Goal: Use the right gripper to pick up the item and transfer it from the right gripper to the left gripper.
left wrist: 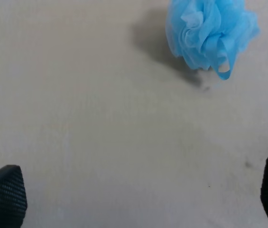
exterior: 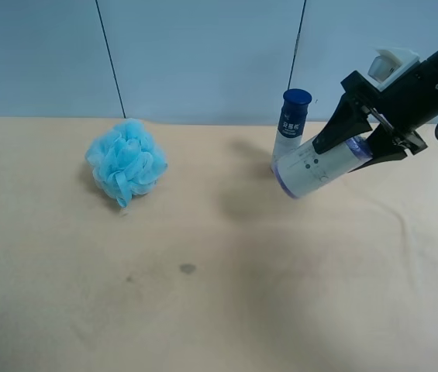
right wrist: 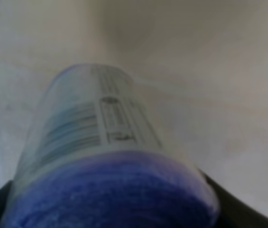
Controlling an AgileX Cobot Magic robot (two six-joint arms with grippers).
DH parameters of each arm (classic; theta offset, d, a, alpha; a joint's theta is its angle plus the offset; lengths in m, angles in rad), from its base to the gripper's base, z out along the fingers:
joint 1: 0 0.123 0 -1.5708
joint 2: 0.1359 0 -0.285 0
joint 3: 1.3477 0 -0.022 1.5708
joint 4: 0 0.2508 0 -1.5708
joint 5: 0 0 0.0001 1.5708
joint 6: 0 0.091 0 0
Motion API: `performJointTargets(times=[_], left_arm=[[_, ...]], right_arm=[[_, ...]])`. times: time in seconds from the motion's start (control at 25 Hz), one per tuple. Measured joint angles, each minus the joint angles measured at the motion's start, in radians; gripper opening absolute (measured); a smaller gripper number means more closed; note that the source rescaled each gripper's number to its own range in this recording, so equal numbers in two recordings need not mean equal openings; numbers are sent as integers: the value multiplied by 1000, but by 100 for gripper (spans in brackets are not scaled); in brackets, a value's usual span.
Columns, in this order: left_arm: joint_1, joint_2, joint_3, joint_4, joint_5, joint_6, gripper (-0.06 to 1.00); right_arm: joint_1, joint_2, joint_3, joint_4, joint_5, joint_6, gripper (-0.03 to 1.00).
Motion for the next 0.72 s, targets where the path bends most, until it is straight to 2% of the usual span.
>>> performJointTargets(times=[0.24,0.52,0.72], left_arm=[[0,0,0,0,1,0,100],[0,0,0,0,1,0,100],[0,0,0,0,1,0,100]], right_arm=[[0,0,0,131,40,-95,3],[1,4,0,215,40,-149,3],[58,49,0,260,38,-193,3]])
